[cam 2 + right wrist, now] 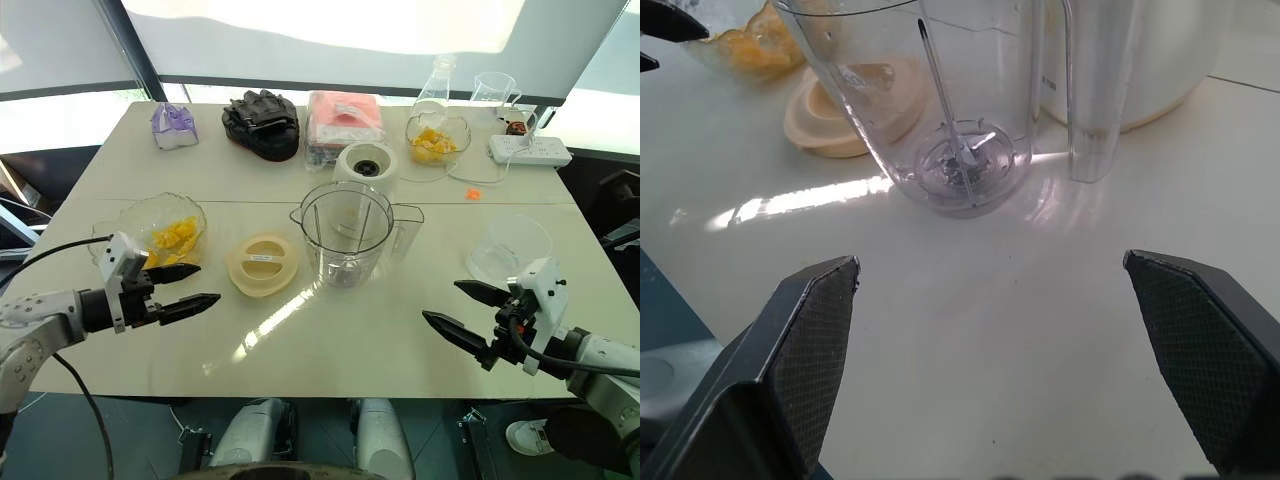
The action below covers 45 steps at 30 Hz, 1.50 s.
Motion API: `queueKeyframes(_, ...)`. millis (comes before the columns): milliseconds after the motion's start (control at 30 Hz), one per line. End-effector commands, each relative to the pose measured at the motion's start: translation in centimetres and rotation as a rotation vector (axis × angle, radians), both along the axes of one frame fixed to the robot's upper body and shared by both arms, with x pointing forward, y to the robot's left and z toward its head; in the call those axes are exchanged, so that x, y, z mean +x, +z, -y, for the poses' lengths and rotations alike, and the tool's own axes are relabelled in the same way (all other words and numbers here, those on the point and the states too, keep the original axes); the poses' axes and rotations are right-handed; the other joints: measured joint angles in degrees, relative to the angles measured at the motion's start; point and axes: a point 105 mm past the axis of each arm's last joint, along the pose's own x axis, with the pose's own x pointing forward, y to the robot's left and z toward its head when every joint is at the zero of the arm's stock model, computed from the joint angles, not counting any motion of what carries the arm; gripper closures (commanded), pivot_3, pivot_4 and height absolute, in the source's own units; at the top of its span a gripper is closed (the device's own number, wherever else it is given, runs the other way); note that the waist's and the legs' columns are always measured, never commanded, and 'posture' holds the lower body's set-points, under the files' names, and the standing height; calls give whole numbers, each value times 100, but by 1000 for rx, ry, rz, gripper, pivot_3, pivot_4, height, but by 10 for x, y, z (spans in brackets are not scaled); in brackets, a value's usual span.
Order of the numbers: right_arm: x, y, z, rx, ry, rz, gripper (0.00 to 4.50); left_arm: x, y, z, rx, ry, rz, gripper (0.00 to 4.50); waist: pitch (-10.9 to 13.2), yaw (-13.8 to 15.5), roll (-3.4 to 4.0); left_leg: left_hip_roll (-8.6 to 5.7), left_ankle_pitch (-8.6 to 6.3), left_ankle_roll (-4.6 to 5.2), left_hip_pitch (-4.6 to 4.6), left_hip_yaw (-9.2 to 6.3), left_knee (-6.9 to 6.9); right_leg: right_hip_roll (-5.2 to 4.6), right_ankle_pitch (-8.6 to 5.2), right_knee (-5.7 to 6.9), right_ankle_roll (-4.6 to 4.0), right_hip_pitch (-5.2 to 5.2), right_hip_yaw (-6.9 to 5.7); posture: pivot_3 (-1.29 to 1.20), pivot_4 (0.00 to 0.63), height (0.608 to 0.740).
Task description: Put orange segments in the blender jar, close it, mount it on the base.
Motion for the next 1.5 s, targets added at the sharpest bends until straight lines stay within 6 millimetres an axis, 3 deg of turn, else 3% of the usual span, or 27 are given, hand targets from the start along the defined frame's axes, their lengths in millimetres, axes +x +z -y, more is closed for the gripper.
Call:
queueKeyframes(33, 1, 4, -1, -2, 15, 31, 35, 0, 10, 1, 4, -12, 52, 0, 0, 1, -1, 0, 0, 0, 0, 0, 0, 0, 0, 0, 0, 0, 0, 0, 150, 740)
queueKeyframes(667, 6, 7, -1, -15, 19, 52, 35, 10, 14, 1, -21, 7, 72, 0, -1, 3, -2, -1, 1, 0, 1, 0, 1, 0, 0, 1, 0, 3, -1, 0, 150, 740)
queueKeyframes(900, 5, 26, -6, -22, 34, 109, 35, 24, 18, -6, -40, 74, 100, 0, -1, 0, -2, -1, 1, 1, 2, 0, 1, 0, 1, 3, 1, 4, -2, 0, 150, 740)
queueKeyframes(1100, 0, 54, -22, -24, 117, 148, 35, 29, 18, -7, -36, 72, 100, 0, -2, 2, -3, -1, 1, 0, 3, -2, 2, 1, 1, 4, 0, 4, -2, 0, 150, 740)
queueKeyframes(1267, -33, 66, -61, -11, 351, 67, 35, 41, 19, -18, -24, 110, 109, 0, -3, 11, -8, 0, 1, 1, 0, -11, 1, 1, 1, 4, 1, 6, -10, 0, 150, 740)
queueKeyframes(1500, -29, 78, -66, -37, 354, 93, 35, 63, 44, -36, 40, 150, 202, 0, -6, 9, -37, -3, 1, 0, -1, -18, 9, -6, 1, -1, -1, 15, -23, 0, 150, 740)
